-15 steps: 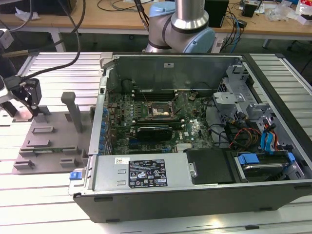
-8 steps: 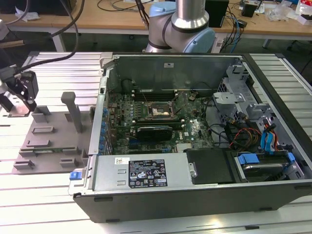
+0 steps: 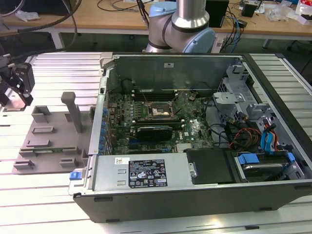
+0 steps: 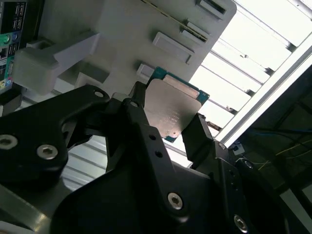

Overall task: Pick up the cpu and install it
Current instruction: 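Pick up the cpu and move it towards the insertion slot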

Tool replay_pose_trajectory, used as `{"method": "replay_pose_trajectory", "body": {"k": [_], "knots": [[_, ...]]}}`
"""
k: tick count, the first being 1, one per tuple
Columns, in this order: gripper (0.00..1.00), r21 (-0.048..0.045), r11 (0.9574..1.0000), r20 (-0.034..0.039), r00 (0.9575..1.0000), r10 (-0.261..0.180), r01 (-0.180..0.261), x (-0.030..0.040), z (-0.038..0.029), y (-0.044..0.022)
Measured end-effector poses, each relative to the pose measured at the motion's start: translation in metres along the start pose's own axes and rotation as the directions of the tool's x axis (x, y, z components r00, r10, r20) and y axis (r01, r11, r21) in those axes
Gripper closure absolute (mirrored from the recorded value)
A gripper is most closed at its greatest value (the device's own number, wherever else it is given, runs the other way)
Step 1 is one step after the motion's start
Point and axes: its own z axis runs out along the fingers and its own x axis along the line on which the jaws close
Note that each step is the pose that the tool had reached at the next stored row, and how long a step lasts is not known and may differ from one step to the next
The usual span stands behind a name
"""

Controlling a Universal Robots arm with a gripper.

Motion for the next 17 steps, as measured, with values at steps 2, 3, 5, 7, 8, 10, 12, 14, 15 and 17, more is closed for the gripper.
{"method": "replay_pose_trajectory", "body": {"k": [2, 3, 5, 7, 8, 10, 12, 14, 15, 17], "knots": [[0.45, 0.0007, 1.0000, 0.0000, 1.0000, 0.000, 0.000, -0.0001, -0.0040, 0.0001], [0.45, 0.0010, 1.0000, 0.0000, 1.0000, 0.000, 0.000, -0.0002, -0.0060, 0.0002], [0.45, 0.0021, 1.0000, 0.0000, 1.0000, 0.000, 0.000, -0.0004, -0.0110, 0.0003], [0.45, 0.0043, 1.0000, 0.0000, 1.0000, 0.000, 0.000, -0.0006, -0.0180, 0.0005], [0.45, 0.0051, 1.0000, 0.0000, 1.0000, 0.000, 0.000, -0.0007, -0.0218, 0.0006], [0.45, 0.0063, 1.0000, -0.0001, 1.0000, 0.000, 0.000, -0.0009, -0.0284, 0.0008], [0.45, 0.0070, 1.0000, -0.0001, 1.0000, 0.000, 0.000, -0.0011, -0.0341, 0.0010], [0.45, 0.0074, 1.0000, -0.0001, 1.0000, 0.000, 0.000, -0.0013, -0.0380, 0.0011], [0.45, 0.0077, 1.0000, 0.0000, 1.0000, 0.000, 0.000, -0.0013, -0.0399, 0.0012], [0.45, 0.0085, 1.0000, -0.0001, 1.0000, 0.000, 0.000, -0.0015, -0.0441, 0.0013]]}}
